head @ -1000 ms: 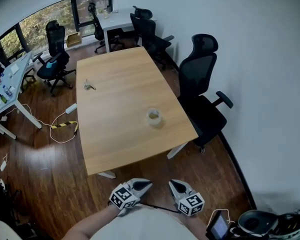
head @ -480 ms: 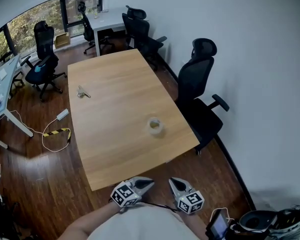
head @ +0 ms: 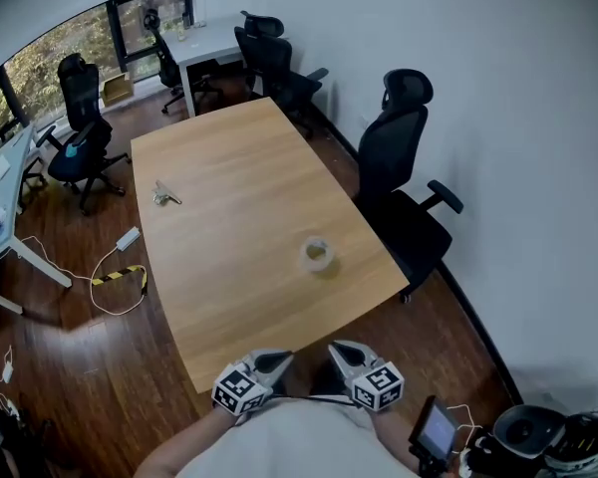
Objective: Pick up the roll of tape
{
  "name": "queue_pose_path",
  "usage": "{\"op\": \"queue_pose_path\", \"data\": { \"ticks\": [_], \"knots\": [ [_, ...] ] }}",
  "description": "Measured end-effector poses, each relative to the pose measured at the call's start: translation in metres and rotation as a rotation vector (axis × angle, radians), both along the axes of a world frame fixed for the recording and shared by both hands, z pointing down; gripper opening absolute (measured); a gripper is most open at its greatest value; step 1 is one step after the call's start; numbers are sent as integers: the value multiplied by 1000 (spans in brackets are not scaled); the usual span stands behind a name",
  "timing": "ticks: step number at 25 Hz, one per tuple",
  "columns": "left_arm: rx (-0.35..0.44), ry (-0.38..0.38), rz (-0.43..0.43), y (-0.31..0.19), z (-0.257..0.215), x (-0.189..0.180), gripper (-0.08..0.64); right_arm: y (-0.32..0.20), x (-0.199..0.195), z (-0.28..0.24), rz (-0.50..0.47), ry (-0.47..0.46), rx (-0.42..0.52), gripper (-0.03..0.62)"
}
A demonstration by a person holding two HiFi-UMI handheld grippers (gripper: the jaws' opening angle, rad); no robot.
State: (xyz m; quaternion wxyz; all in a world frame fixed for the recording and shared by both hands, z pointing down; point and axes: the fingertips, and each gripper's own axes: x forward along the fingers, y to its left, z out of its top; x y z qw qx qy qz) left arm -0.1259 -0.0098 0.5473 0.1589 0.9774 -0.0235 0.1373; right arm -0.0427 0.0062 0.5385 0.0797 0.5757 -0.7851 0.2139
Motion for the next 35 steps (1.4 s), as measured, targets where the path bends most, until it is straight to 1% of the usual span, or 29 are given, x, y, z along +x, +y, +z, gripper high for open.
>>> {"op": "queue_pose_path", "data": {
  "ticks": [5, 7, 9, 11, 14, 17, 19, 22, 27, 30, 35],
  "knots": [
    [-11, -30, -76, -25, 10, -4, 5, -25, 2, 12, -58, -17, -13, 6],
    [-15, -44, -103, -35, 14, 1, 6, -35, 9, 14, -80, -27, -19, 6],
    [-11, -58, -113, -41, 14, 10, 6, -43, 18, 15, -94, -35, -26, 6],
    [0, -72, -105, -46, 13, 25, 6, -53, 31, 17, -99, -39, -38, 6],
    [12, -101, -62, -52, 21, 48, 6, -65, 48, 19, -116, -43, -59, 6],
    [30, -149, -44, -64, 34, 67, 6, -73, 59, 23, -133, -52, -66, 6],
    [59, -196, -42, -72, 38, 81, 13, -76, 70, 27, -123, -62, -76, 6],
    [101, -257, -16, -86, 41, 100, 25, -82, 86, 33, -110, -66, -92, 6],
    [136, -313, 22, -112, 40, 114, 21, -100, 91, 31, -112, -70, -87, 6],
    [143, -330, 14, -126, 40, 140, 17, -112, 110, 30, -126, -73, -75, 6],
    [133, -361, 24, -126, 49, 171, 18, -110, 141, 36, -120, -89, -92, 6]
  ]
}}
